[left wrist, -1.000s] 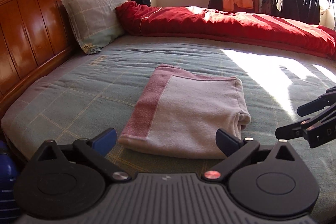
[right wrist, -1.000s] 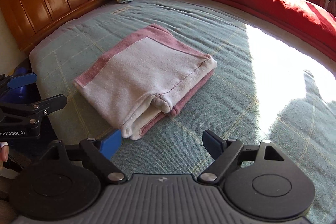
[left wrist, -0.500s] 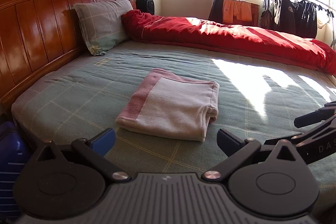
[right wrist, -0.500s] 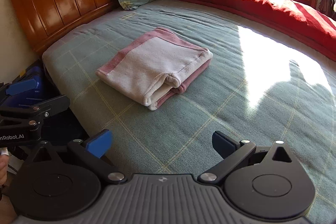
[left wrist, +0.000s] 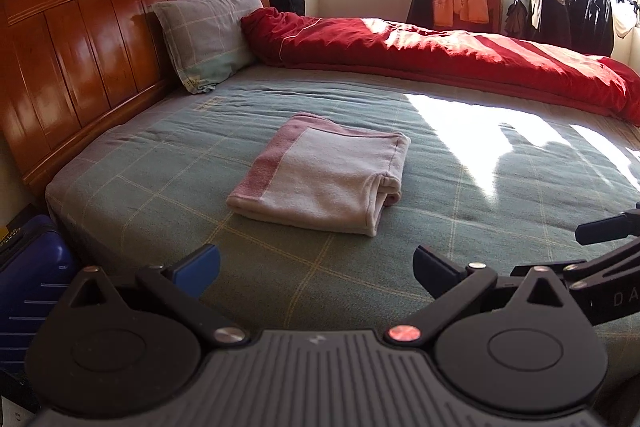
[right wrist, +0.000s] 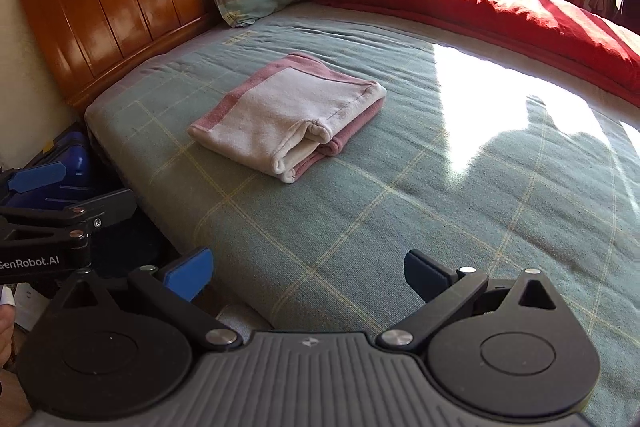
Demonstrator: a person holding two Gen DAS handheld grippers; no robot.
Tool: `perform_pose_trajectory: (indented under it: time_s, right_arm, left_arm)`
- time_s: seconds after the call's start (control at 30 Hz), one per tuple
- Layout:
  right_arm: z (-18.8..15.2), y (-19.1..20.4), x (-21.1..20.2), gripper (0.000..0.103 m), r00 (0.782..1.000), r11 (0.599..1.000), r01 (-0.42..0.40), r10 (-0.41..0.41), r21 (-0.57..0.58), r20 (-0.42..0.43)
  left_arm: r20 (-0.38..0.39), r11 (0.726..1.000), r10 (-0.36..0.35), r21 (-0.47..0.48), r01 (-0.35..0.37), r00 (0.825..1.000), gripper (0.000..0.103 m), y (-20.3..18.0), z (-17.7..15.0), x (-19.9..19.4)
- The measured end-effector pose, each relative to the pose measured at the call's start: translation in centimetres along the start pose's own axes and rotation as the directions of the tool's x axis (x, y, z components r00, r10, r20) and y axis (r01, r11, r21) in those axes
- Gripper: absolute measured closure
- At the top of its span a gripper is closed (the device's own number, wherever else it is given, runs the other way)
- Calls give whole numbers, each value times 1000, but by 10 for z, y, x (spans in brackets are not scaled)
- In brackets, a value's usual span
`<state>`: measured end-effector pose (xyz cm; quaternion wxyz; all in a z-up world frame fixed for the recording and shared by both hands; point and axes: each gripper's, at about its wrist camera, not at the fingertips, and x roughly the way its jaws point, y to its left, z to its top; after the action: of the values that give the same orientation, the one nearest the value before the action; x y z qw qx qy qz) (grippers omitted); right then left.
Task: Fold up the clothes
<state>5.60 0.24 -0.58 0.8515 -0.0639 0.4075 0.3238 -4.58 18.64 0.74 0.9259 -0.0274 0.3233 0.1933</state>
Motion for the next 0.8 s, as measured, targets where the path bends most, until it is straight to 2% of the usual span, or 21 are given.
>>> perform_pose_trajectory:
  time_s: [0.33, 0.6, 0.8]
  right_arm:
    - [4, -1, -21, 0, 1000, 1000, 11, -11, 3, 15]
    - [28, 5, -25, 0, 999, 999, -42, 42, 24, 22]
    - [47, 13, -20, 0, 998, 996, -67, 66, 52, 8]
  left_arm:
    - [-53, 998, -6, -61, 3, 999, 1, -2, 10, -6]
    - [-128, 995, 4, -96, -17, 992, 1, 13, 15, -2]
    - [-166, 991, -19, -132, -3, 986, 1, 25, 20, 3]
